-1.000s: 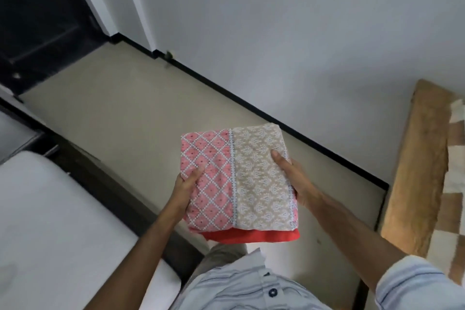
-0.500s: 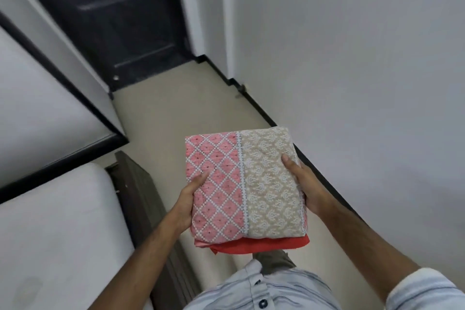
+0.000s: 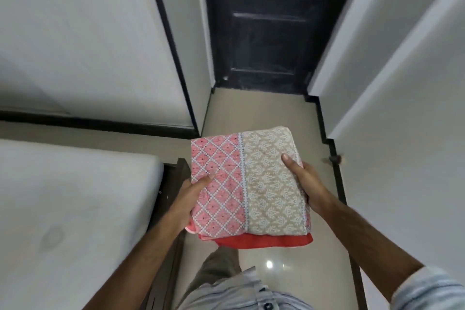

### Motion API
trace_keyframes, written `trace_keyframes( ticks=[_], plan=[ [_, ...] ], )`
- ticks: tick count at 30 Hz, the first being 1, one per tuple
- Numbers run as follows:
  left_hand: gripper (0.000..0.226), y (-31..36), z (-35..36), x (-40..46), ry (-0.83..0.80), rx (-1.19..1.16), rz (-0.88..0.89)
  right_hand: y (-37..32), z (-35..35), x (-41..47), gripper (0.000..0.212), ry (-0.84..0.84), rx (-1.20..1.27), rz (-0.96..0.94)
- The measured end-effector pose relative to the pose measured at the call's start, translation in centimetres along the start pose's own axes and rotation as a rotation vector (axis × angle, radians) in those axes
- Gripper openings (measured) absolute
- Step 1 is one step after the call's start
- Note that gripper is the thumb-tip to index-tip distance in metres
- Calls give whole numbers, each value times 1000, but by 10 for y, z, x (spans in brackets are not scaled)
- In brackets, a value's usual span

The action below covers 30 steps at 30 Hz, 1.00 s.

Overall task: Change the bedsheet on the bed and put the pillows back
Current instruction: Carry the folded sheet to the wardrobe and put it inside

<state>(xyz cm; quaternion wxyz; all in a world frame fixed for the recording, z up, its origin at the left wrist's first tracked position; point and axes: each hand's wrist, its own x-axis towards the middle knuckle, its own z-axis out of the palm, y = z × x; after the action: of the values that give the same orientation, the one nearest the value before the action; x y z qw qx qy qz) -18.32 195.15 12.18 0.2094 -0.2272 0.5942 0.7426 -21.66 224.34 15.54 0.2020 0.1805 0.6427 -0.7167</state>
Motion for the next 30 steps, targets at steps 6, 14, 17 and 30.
trace_keyframes(
  ticks=[6, 14, 17, 30],
  plan=[
    [36, 69, -43, 113, 147, -131, 20, -85, 67, 159, 43, -116, -137, 14],
    [40, 187, -109, 210, 396, -315, 86, -196, 192, 327, 41, -311, -273, 24],
    [42, 213, -139, 240, 510, -376, 98, -218, 244, 390, 37, -425, -337, 49],
    [37, 274, -229, 301, 1049, -625, 218, -281, 478, 552, 52, -952, -638, 71]
  ],
)
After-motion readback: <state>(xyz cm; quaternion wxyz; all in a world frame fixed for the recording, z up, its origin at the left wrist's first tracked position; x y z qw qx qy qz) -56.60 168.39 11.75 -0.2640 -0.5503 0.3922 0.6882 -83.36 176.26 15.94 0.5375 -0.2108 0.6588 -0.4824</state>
